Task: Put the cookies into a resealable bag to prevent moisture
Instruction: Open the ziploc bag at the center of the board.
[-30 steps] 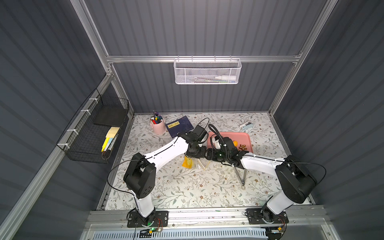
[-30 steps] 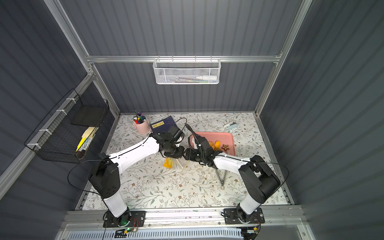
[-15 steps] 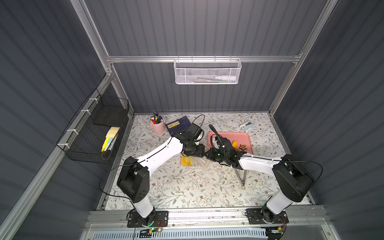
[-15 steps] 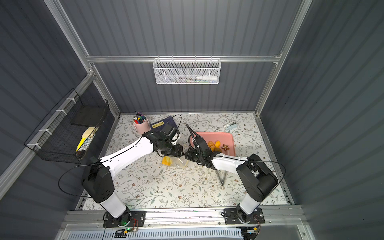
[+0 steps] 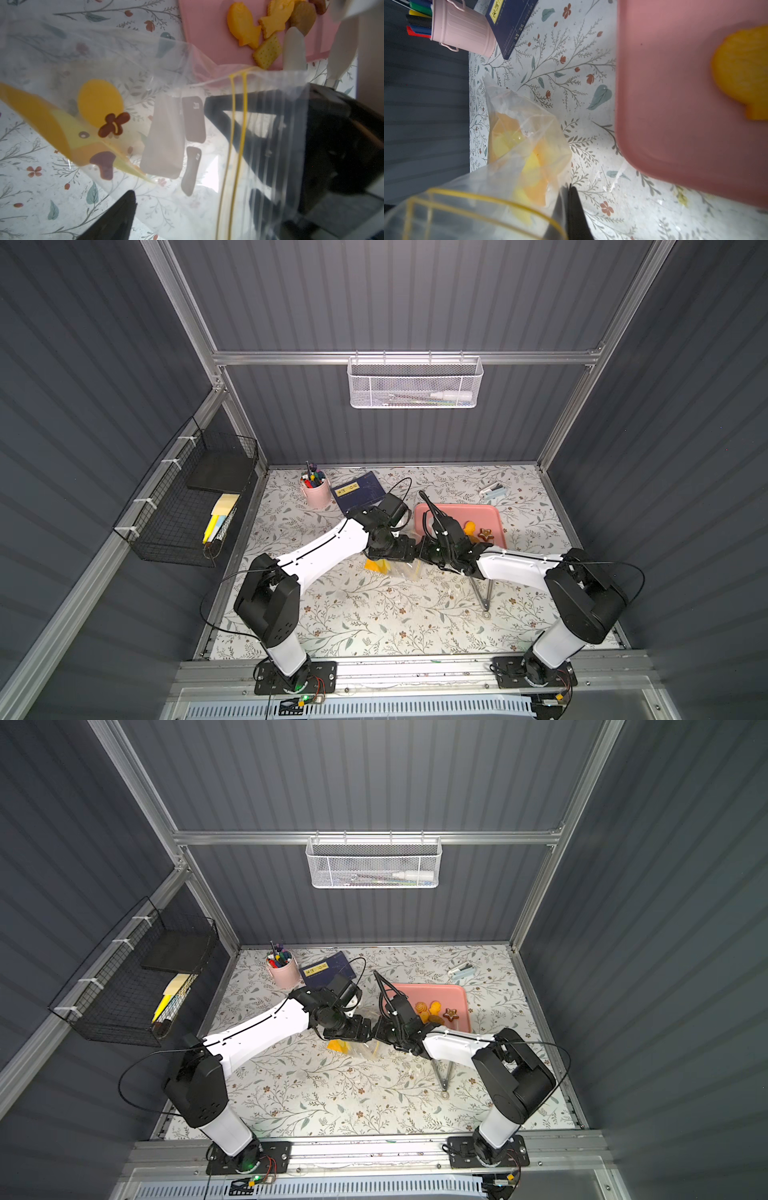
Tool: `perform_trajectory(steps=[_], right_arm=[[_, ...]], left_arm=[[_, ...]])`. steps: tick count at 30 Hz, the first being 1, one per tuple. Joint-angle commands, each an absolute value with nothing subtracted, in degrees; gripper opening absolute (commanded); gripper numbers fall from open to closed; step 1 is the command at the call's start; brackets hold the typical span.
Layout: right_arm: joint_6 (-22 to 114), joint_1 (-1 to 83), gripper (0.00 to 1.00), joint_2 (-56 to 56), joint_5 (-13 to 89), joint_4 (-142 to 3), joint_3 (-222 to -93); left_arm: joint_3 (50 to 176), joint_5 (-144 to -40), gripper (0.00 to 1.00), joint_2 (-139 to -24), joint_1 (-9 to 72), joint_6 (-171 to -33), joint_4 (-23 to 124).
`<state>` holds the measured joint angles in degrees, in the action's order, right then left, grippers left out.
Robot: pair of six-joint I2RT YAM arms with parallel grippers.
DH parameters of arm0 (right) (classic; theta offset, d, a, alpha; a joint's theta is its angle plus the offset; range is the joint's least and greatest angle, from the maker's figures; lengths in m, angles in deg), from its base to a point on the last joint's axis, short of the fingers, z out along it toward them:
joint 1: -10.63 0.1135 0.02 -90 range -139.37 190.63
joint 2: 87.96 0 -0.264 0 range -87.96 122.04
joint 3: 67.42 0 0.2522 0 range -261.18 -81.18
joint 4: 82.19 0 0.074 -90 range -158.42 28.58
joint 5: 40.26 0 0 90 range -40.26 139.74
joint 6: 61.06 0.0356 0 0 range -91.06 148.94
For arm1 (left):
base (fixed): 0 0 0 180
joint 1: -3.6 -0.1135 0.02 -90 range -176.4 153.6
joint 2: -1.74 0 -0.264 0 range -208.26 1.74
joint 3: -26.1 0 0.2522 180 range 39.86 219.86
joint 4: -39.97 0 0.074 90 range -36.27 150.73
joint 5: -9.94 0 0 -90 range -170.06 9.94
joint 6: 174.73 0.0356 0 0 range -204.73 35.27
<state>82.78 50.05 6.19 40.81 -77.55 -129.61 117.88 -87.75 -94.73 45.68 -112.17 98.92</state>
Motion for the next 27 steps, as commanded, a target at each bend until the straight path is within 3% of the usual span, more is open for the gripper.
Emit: perform_trajectory(steps=[1, 8, 14, 24, 27], right_arm=[[84.7, 50.36, 0.0, 6.88, 42.93, -76.85, -130.49], [87.12, 50.41, 0.0, 5.91, 44.68, -78.25, -129.43], [87.52, 50.44, 0.0, 5.8, 43.54, -79.83, -129.18], [84.18, 50.13, 0.0, 7.25, 36.86, -80.82, -129.73], [82.9, 49.83, 0.03, 8.14, 34.09, -80.03, -130.75]], left_arm=[[117.1, -87.96, 0.9, -92.91, 46.12, -113.94, 99.71], [116.07, -86.6, 0.95, -91.78, 46.75, -116.29, 99.14], [114.74, -82.76, 0.91, -93.22, 46.84, -117.98, 98.81], [118.18, -78.38, 0.41, -94.29, 45.26, -116.38, 95.32], [119.72, -79.04, 0.17, -95.58, 45.21, -115.59, 95.99]])
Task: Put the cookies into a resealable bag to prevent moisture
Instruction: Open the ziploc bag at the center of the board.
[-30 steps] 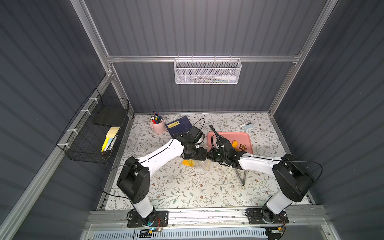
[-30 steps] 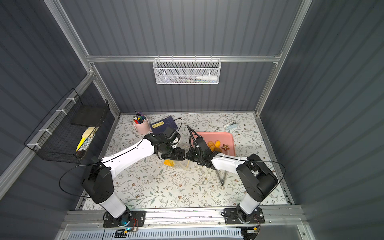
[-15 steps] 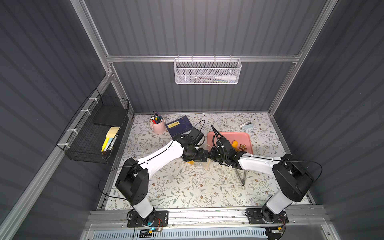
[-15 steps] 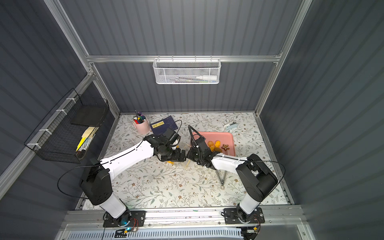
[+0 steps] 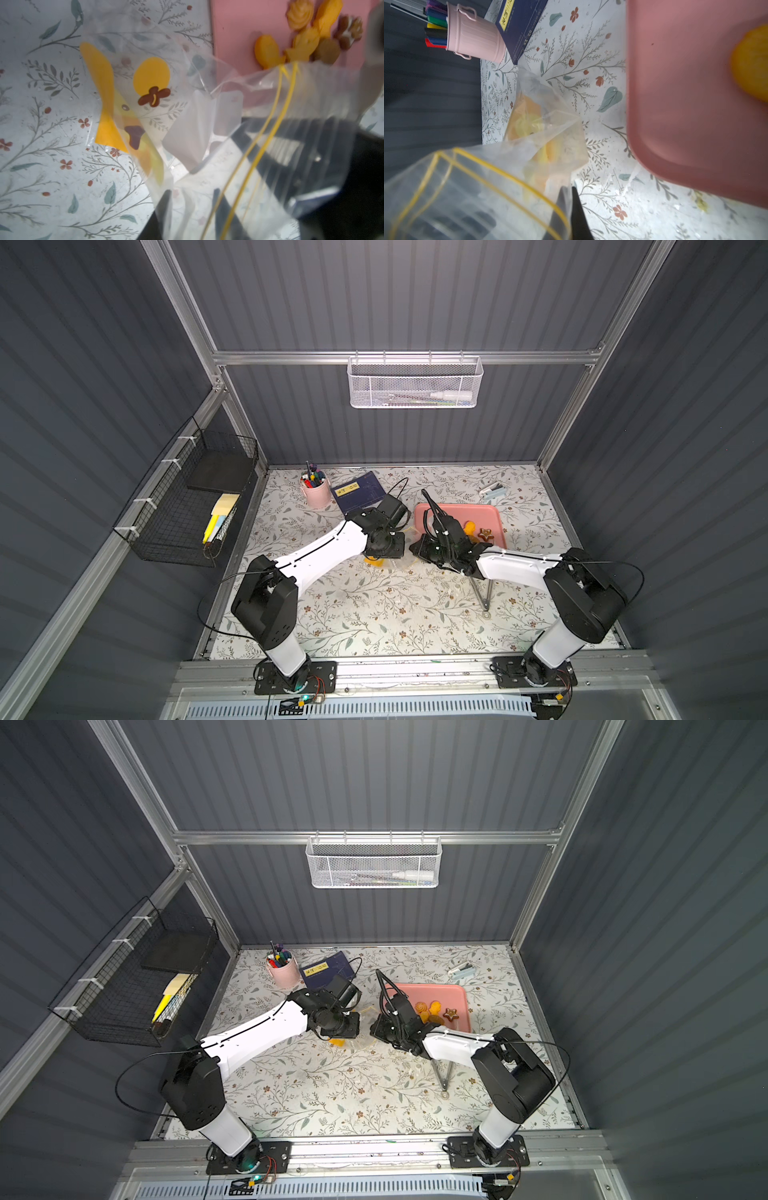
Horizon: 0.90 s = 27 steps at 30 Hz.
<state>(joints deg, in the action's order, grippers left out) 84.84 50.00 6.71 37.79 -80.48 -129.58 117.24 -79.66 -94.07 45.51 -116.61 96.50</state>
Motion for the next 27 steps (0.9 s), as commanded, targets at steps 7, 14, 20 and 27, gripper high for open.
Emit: perform_trajectory(steps=[7, 14, 20, 27], right_arm=[[77.29, 46.05, 0.23, 8.91, 29.1, -70.79, -134.79], [66.53, 44.31, 0.99, 1.03, 27.94, -61.59, -137.31], [61.3, 42.84, 0.99, -15.32, 45.89, -35.35, -136.97], [66.33, 41.82, 0.99, -26.71, 62.81, -4.81, -136.8]], left_arm=[[118.26, -79.67, 0.0, -94.18, 45.17, -116.27, 96.67], [116.18, -79.49, 0.0, -95.9, 44.58, -119.25, 96.13], [116.44, -81.38, 0.0, -99.84, 43.46, -120.67, 93.2], [119.44, -82.23, 0.0, -104.39, 42.71, -122.79, 90.79]])
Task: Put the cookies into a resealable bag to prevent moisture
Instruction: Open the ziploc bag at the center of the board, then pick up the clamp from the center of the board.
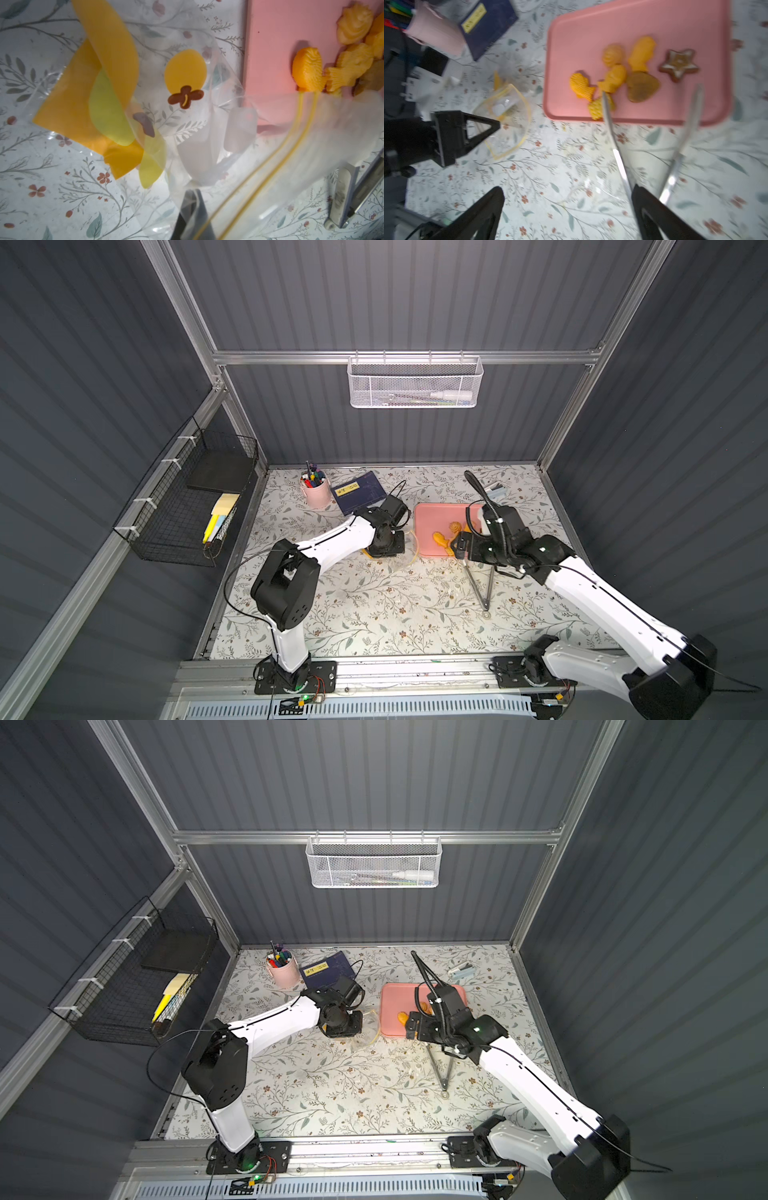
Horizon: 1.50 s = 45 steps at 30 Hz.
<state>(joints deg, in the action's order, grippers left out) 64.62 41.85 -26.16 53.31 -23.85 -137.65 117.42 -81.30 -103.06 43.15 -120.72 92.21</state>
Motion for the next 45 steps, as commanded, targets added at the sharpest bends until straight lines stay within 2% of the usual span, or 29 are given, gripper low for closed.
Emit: perform_trajectory(steps=[1, 6, 14, 19, 22, 28, 34, 40, 45], right_arm=[[67.53, 41.9, 0.99, -27.09, 62.72, -3.71, -135.61], [69.97, 41.89, 0.99, -25.84, 59.51, -8.41, -130.25], [69.11, 42.28, 0.99, -17.16, 56.14, -19.61, -124.95], [68.92, 42.14, 0.99, -13.01, 57.34, -26.32, -122.89], [69.63, 42.16, 0.99, -10.09, 58.03, -30.29, -121.89], [71.22, 42.17, 0.9, -8.08, 62.7, -33.05, -120.16], [71.36, 42.23, 0.79, -10.5, 62.35, -39.66, -115.6], [69.41, 42.24, 0.61, -17.76, 64.88, -38.11, -115.59], [66.01, 42.15, 0.55, -25.5, 66.18, -32.2, -118.48]], left_arm=[[119.66, -82.47, 0.0, -104.91, 42.59, -123.44, 90.49], [119.78, -80.37, 0.0, -105.38, 42.62, -127.7, 91.2], [118.72, -69.69, 0.0, -98.73, 42.67, -136.27, 97.3], [117.07, -65.42, 0.0, -95.34, 43.59, -138.68, 101.7], [113.94, -66.72, 0.0, -96.05, 43.5, -139.29, 99.97], [111.93, -73.42, 0.0, -100.04, 43.48, -140.85, 92.52], [113.02, -77.66, 0.0, -103.66, 43.42, -141.18, 86.52], [114.06, -78.8, 0.0, -105.39, 43.41, -141.46, 84.1], [111.96, -80.11, 0.0, -105.7, 43.33, -141.86, 82.17]])
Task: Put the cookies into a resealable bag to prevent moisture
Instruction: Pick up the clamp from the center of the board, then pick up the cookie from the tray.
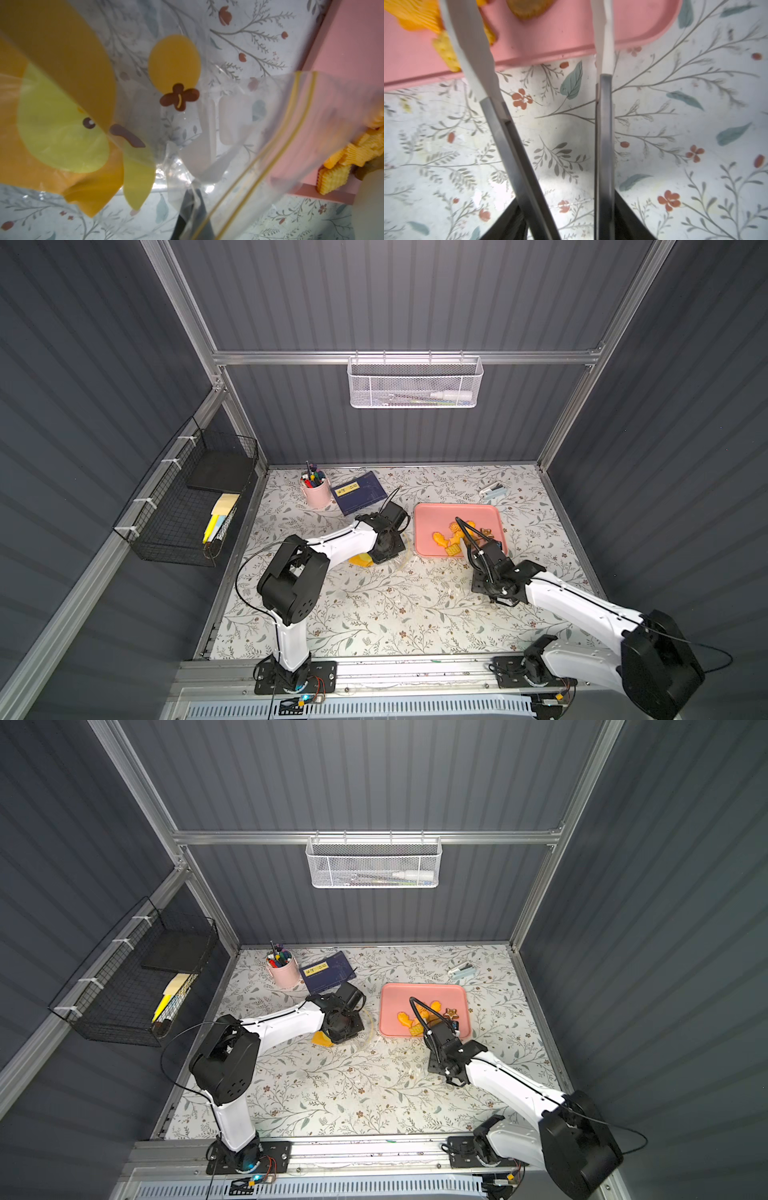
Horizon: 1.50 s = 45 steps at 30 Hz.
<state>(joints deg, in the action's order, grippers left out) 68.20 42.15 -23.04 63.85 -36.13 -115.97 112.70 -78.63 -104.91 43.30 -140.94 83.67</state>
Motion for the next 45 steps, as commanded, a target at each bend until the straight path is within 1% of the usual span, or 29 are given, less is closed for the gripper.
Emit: perform_trajectory(steps=[1, 4, 12, 19, 24, 30, 35, 40, 45], right_arm=[[64.97, 42.17, 0.54, -26.34, 66.15, -30.37, -119.82], [61.74, 41.75, 0.54, -26.33, 64.53, -24.82, -124.53], [53.21, 40.43, 0.53, -20.19, 58.9, -10.29, -140.04], [48.09, 39.8, 0.55, -13.26, 60.02, -0.21, -150.52], [45.77, 39.97, 0.54, -9.31, 56.54, -1.5, -152.55], [45.45, 40.61, 0.53, -3.82, 57.53, -3.88, -155.22], [43.82, 42.09, 0.53, -2.12, 56.68, -8.12, -157.11], [39.33, 44.39, 0.51, 2.14, 59.41, -7.12, -161.25], [35.82, 44.8, 0.49, 4.59, 60.53, -6.93, -161.98]], left_arm=[[111.54, -80.31, 0.0, -105.6, 43.33, -142.03, 81.75], [111.13, -80.52, 0.0, -105.62, 43.33, -142.08, 81.13], [111.92, -81.5, 0.0, -106.01, 43.33, -140.21, 80.62], [111.48, -82.08, 0.0, -106.05, 43.33, -138.96, 80.32], [112.59, -83.53, 0.0, -107.37, 43.28, -138.16, 80.28], [112.85, -83.77, 0.0, -107.54, 43.24, -137.94, 80.55], [112.98, -83.6, 0.0, -107.51, 43.02, -138.08, 80.81], [113.0, -83.97, 0.0, -107.51, 42.8, -137.9, 80.78], [113.07, -84.79, 0.0, -107.52, 42.45, -137.86, 80.54]])
